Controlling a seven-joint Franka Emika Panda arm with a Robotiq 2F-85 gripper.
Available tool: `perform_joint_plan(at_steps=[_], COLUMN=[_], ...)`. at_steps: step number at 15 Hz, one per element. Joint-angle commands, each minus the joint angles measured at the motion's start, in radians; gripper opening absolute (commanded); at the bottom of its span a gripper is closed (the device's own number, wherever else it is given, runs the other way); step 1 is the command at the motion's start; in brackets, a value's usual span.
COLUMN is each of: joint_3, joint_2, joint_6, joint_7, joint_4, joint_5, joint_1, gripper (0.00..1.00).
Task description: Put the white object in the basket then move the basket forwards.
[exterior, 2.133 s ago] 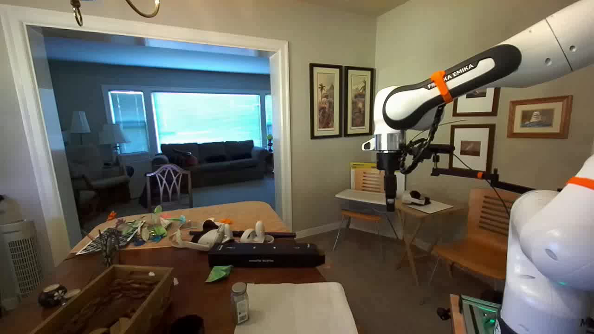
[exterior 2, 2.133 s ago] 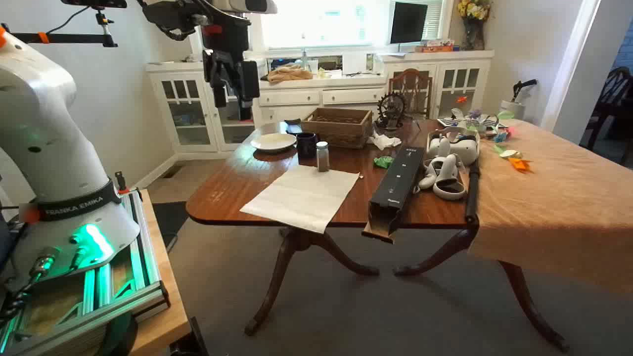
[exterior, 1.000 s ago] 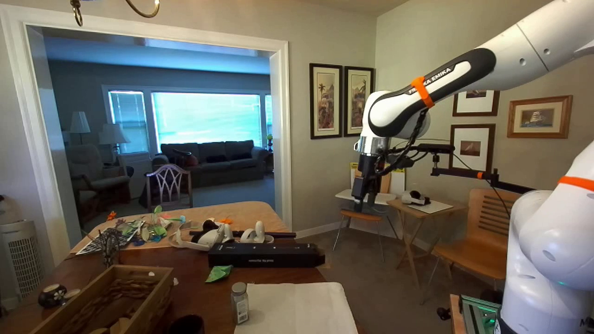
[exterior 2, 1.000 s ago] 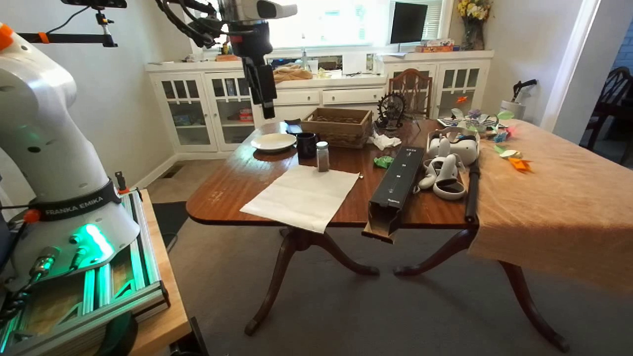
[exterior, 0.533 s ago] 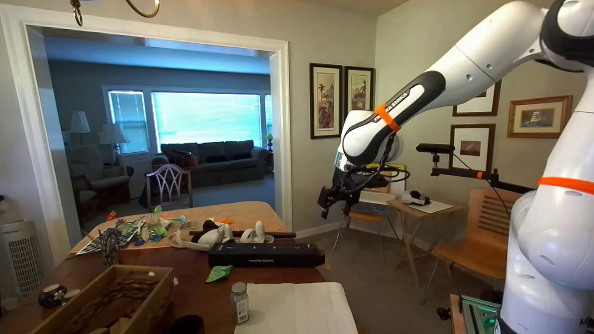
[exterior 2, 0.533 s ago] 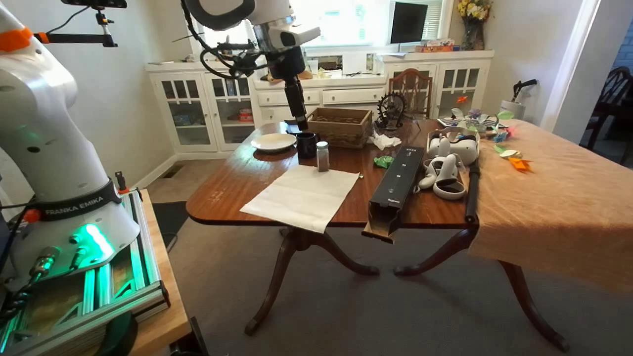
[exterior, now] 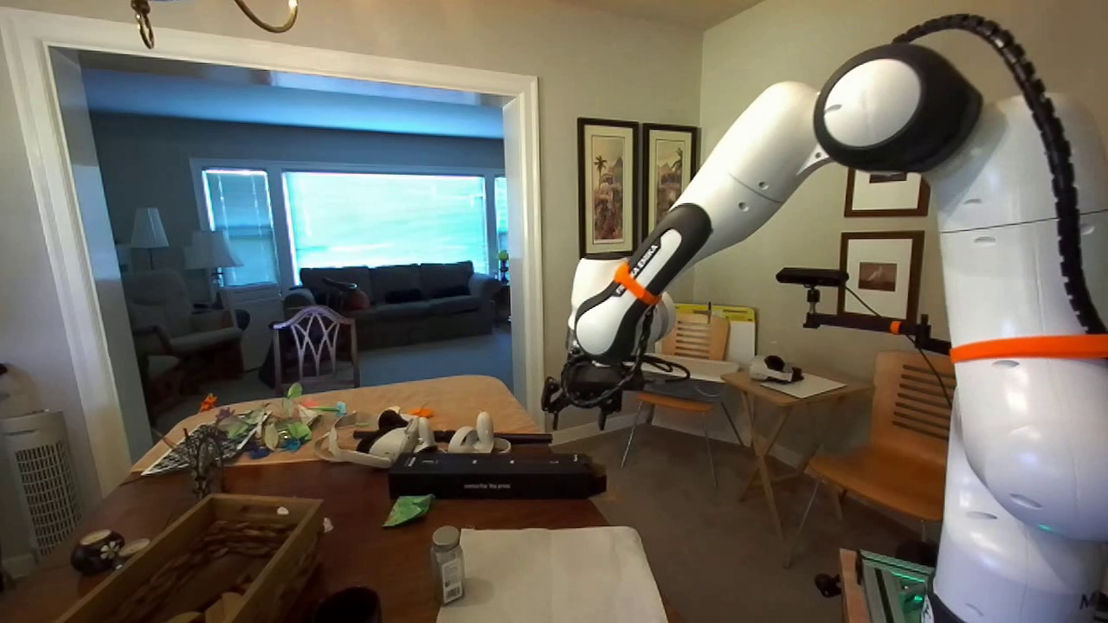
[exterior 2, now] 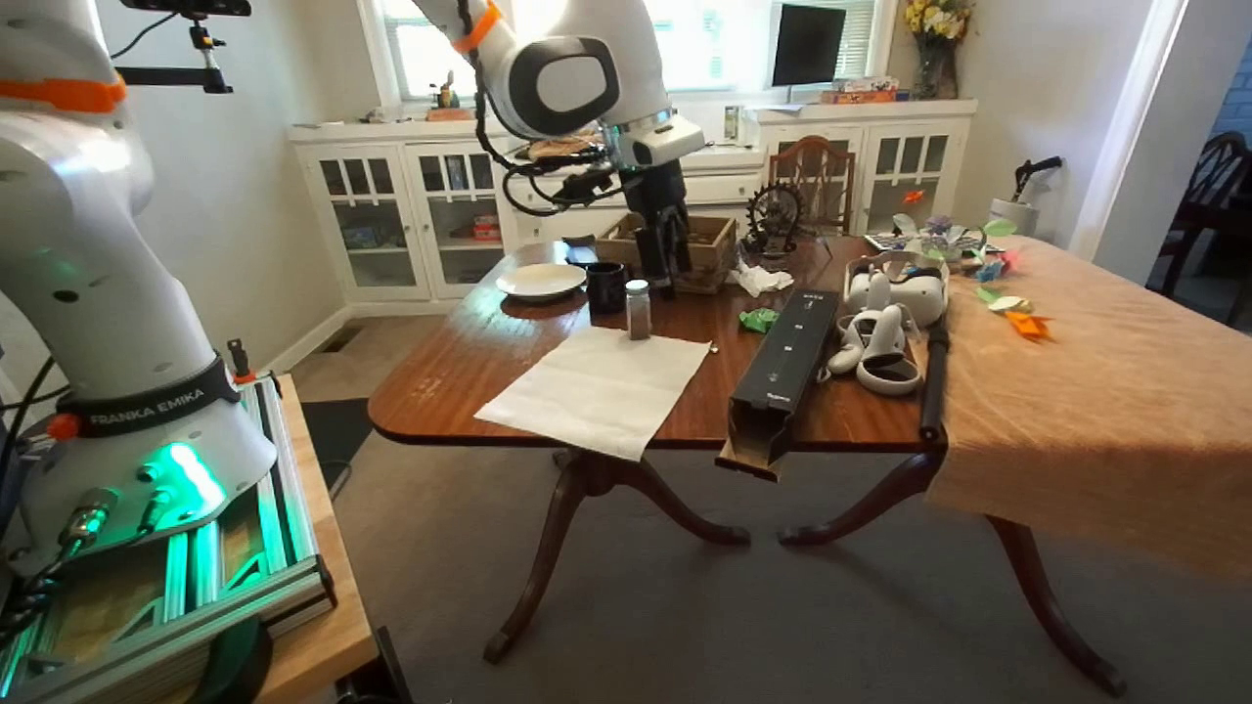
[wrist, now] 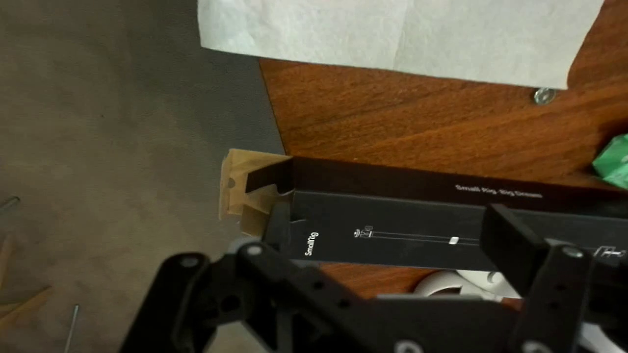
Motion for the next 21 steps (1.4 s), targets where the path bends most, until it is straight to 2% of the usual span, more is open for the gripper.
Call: perform_joint_plan(at_steps=[1, 7, 11, 17, 18, 19, 21], joint_3=[-0.062, -0.060, -0.026, 0.000, -0.001, -0.025, -0.021], joint_2=[0.216, 0.442, 0.525, 0.591, 0.596, 0.565, 0.576], joint_6=[-0.069, -0.184, -0.293, -0.356, -0.369, -0.329, -0.341], joint_7=[0.252, 0.386, 0.316, 0.237, 0.236, 0.261, 0.254], joint_4=[0.228, 0.456, 0.556, 0.663, 0.675, 0.621, 0.643], joint_5=[-0.046, -0.004, 0.039, 0.086, 0.093, 0.074, 0.079], joint_1=[0.112, 0.216, 0.183, 0.166, 0.168, 0.191, 0.190], gripper=[1.00, 1.00, 1.00, 1.00, 1.00, 1.00, 1.00])
